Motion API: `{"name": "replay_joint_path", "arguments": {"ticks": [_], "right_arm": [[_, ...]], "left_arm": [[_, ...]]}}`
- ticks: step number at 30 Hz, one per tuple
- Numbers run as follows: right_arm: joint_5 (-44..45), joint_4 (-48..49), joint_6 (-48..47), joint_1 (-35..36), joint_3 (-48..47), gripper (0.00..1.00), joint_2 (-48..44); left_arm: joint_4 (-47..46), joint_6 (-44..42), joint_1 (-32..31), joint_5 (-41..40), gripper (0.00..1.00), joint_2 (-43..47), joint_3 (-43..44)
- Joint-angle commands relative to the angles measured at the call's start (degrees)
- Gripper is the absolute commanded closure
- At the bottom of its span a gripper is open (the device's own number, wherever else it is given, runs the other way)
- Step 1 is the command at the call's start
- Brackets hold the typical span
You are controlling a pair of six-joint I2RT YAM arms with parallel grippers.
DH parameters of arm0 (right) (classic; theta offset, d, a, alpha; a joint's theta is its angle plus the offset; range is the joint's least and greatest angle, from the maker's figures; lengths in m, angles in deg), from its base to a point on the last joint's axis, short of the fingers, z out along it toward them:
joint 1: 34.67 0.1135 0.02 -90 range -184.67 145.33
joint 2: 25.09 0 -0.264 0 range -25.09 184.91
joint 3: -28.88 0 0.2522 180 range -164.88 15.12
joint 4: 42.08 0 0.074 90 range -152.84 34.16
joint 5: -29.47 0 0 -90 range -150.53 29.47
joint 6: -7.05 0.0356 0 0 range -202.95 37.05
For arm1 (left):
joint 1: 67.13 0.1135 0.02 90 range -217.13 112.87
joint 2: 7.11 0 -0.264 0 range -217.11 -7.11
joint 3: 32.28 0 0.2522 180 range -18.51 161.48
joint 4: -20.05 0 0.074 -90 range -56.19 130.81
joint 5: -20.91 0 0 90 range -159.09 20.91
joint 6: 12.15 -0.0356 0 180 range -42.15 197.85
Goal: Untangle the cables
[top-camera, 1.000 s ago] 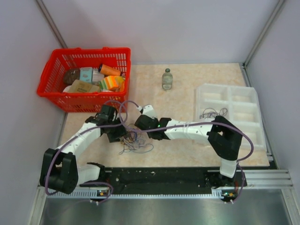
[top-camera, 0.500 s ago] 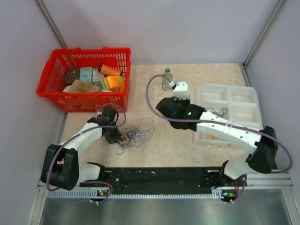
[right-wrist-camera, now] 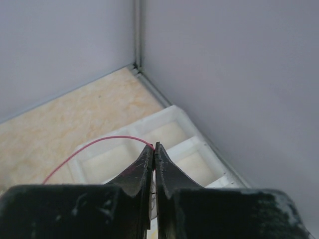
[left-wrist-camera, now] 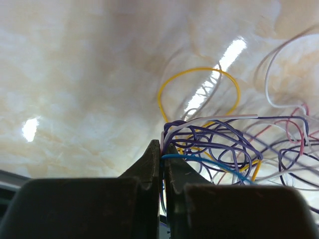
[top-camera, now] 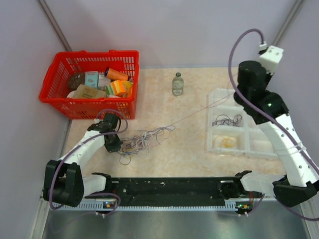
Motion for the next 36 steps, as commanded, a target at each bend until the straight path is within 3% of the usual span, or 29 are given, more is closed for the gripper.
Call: {"name": "replay_joint_path", "arguments": {"ticks": [1,13,18,24,28,32,34,36], "right_arm": [[-3.21,6.60,-10.15,-8.29,-7.45,1.00,-1.83],[-8.56,8.63,-9.38,-21.48,-21.08,1.00,2.66],[-9.35,9.42,-8.16,-23.94,-28.90,1.00,6.87],[-16.12,5.29,-3.23,-25.44,-39.19,1.00,10.57],[-22.25,4.32,-4.28,-18.53,-37.72,1.00,8.47],[-28.07,4.06,-4.90,-7.01,-26.39,1.00,2.68],[-31.57,3.27,-4.46,-5.93,-23.12,1.00,-0.14],[-29.76,0.56,-5.07,-5.84,-23.81,1.00,-1.29]], "left_arm": [[5.92,2.86,3.30,-6.26,1.00,1.84,3.61],[12.17,6.38,11.48,-13.04,1.00,4.92,6.17],[12.09,5.94,16.14,-13.39,1.00,4.74,6.26],[10.42,3.92,17.11,-13.13,1.00,5.10,6.35],[6.64,-0.38,17.11,-5.24,1.00,4.66,6.08],[4.44,-3.81,17.02,3.29,1.00,3.86,5.99],[3.82,-4.78,16.93,6.37,1.00,4.65,5.47],[2.42,-5.83,16.85,11.01,1.00,5.62,5.38]]}}
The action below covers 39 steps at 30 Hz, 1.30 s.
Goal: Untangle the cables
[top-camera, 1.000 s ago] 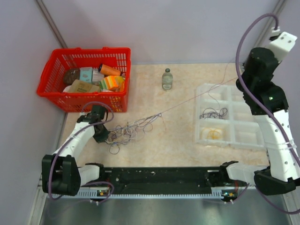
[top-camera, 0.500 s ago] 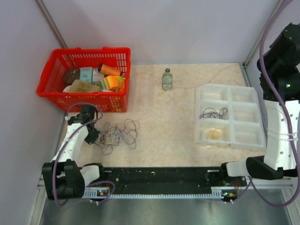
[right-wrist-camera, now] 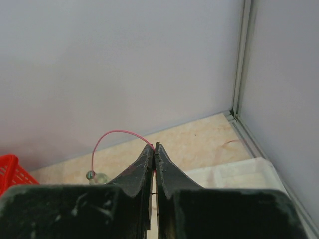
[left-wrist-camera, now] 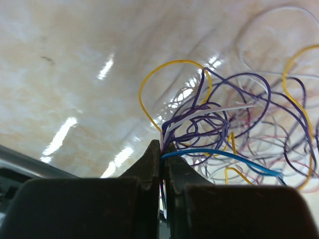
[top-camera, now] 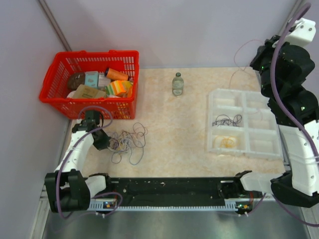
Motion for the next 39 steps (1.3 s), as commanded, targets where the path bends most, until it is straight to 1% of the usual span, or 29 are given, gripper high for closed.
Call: {"name": "replay_joint_path", "arguments": {"ticks": [1,3,6,10,13,14,17,21,22,24,26,30,34,36,39], "right_arm": [[-3.50,-3.72,-2.36,0.87,-0.14,1.00,-3.79],[-4.64,-3.99,-5.35,0.87,-1.72,1.00,-4.23],[-1.40,-3.81,-7.02,0.87,-4.80,1.00,-2.92],[9.40,-2.32,-9.22,0.17,-7.26,1.00,0.34],[11.70,-2.05,-9.76,-4.13,-10.60,1.00,2.71],[12.40,-1.97,-12.02,-5.80,-11.65,1.00,3.41],[13.90,-2.05,-12.48,-11.24,-10.88,1.00,4.21],[13.56,-2.05,-10.55,-20.30,-3.77,1.00,1.58],[12.60,-2.05,-8.29,-22.84,-2.01,1.00,0.88],[12.93,-2.93,-7.04,-26.62,0.89,1.00,0.61],[11.36,-5.73,-4.15,-28.57,3.53,1.00,0.61],[8.29,-7.85,1.57,-29.37,13.10,1.00,-2.64],[0.65,-11.54,9.47,-29.98,22.32,1.00,-6.42],[-1.12,-12.77,12.37,-30.42,26.90,1.00,-8.44],[-7.51,-15.76,18.52,-35.42,34.10,1.00,-9.94]], "left_arm": [[-4.97,-4.50,0.10,12.54,0.99,1.88,0.55],[-5.68,-5.82,0.10,16.33,0.97,1.36,0.89],[-5.77,-7.14,0.10,18.89,0.94,0.31,2.21],[-6.03,-9.60,-0.25,22.14,0.90,-0.13,4.23],[-6.82,-11.80,-0.51,24.25,0.87,-0.05,4.41],[-6.99,-12.06,-0.60,24.52,0.86,0.04,4.07],[-8.31,-12.59,-1.12,26.54,0.85,-0.05,3.71],[-8.75,-13.64,-1.57,26.63,0.85,-0.66,3.97],[-8.67,-14.08,-1.74,26.54,0.85,-0.92,4.23],[-8.49,-14.70,-1.92,26.19,0.84,-1.45,4.41],[-8.75,-15.05,-2.01,26.36,0.84,-1.98,4.41],[-9.28,-15.58,-2.01,26.54,0.84,-4.00,4.32],[-9.11,-16.02,-2.09,25.93,0.83,-5.76,4.59],[-9.11,-16.02,-2.01,26.19,0.83,-6.81,4.76],[-8.84,-16.46,-2.01,26.19,0.83,-8.39,5.12]]}}
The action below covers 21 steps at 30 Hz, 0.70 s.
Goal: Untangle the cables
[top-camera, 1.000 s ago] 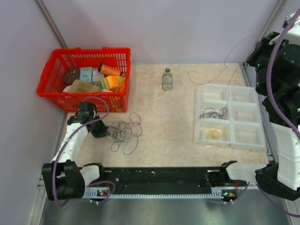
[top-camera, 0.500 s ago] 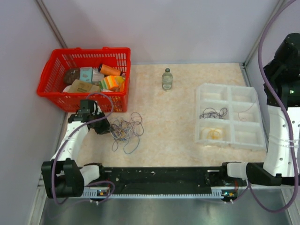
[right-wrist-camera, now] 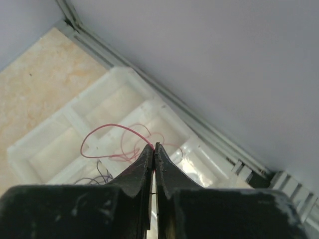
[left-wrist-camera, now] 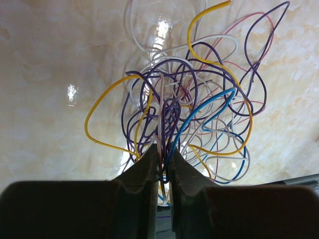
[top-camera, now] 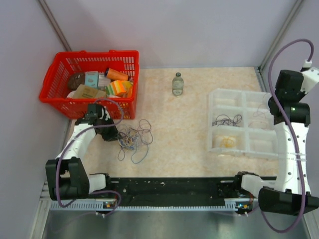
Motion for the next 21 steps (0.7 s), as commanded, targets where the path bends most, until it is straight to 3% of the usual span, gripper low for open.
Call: {"name": "replay_joint_path", "arguments": {"ticks": [1,5,12,18,21], "right_arm": [[-10.35,-4.42,11.59,-6.81,8.96,1.00,-3.32],[-12.65,-2.84,15.02,-8.24,14.25,1.00,-0.61],[-11.69,-1.79,11.79,-13.77,13.38,1.00,7.30],[-4.13,1.72,4.86,-13.77,9.69,1.00,16.27],[-11.99,3.75,2.99,-13.69,9.51,1.00,20.66]], "left_arm": [[-0.43,-1.12,-0.30,0.44,0.83,-2.84,2.06],[-0.08,-1.82,-0.30,-0.09,0.83,-5.48,3.11],[0.89,-1.73,-0.30,-0.26,0.83,-6.89,3.64],[1.33,-1.91,-0.39,-0.26,0.83,-8.39,4.78],[1.33,-2.17,-0.30,-0.53,0.82,-7.95,4.61]]}}
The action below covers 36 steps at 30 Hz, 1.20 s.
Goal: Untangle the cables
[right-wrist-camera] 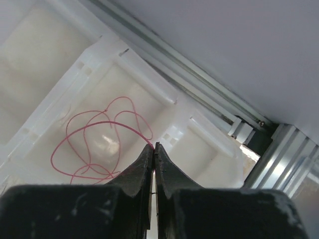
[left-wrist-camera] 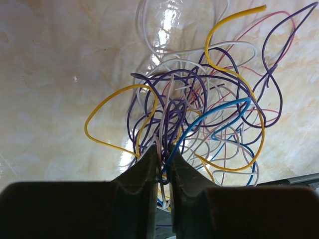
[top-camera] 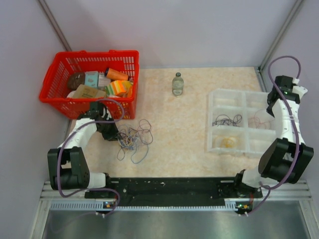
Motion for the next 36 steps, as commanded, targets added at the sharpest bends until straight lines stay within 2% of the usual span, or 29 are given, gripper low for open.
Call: {"name": "replay_joint_path", "arguments": {"ticks": [1,6,10,11,14,16,19,22,24,27,31,33,36], "right_arm": [[-8.54,3.99,-4.71,-0.27,-2.84,1.00,6.17],[-19.04,3.90,3.28,0.96,0.59,1.00,11.46],[-21.60,3.12,1.71,1.31,-0.37,0.99,14.01],[-20.81,1.20,1.80,1.40,-1.42,0.92,14.89],[-17.57,-3.90,1.62,1.58,-3.53,0.54,14.20],[-13.45,-7.76,1.27,2.45,-5.37,0.38,10.79],[-8.61,-12.86,-1.79,6.13,-9.06,0.33,4.98],[-6.30,-15.25,-3.13,16.04,-11.80,0.30,0.85],[-9.36,-10.81,-1.81,28.59,-10.58,0.29,-0.83],[-18.39,1.39,1.43,43.02,-7.86,0.28,0.56],[-40.51,26.93,9.87,53.77,-1.19,0.31,6.00],[-44.70,34.03,11.98,57.64,-0.29,0.33,10.57],[-47.35,38.18,6.65,63.79,-2.30,0.36,16.81]], "left_arm": [[-0.20,-0.80,-0.21,-0.03,0.82,-1.08,1.63],[-0.90,-0.44,-0.21,2.08,0.77,-0.21,1.02],[-0.64,-0.18,-0.21,3.31,0.77,0.67,0.75],[-0.81,-0.09,-0.21,3.75,0.76,1.02,0.67],[-0.55,0.17,-0.30,4.63,0.70,1.81,1.02],[-0.29,0.43,-0.30,4.98,0.69,2.69,0.93],[-0.11,0.87,-0.30,4.99,0.68,4.36,0.06],[-0.99,1.40,-0.30,4.81,0.71,5.15,-0.83],[-1.60,1.75,-0.30,4.11,0.78,5.59,-1.44],[-1.17,2.10,-0.30,3.84,0.81,6.38,-1.62],[-2.31,3.94,-0.39,5.42,0.84,9.37,-3.28],[-2.48,5.18,-0.48,7.70,0.87,9.38,-3.99],[-4.06,7.02,-0.65,12.08,0.90,8.33,-5.39]]}}
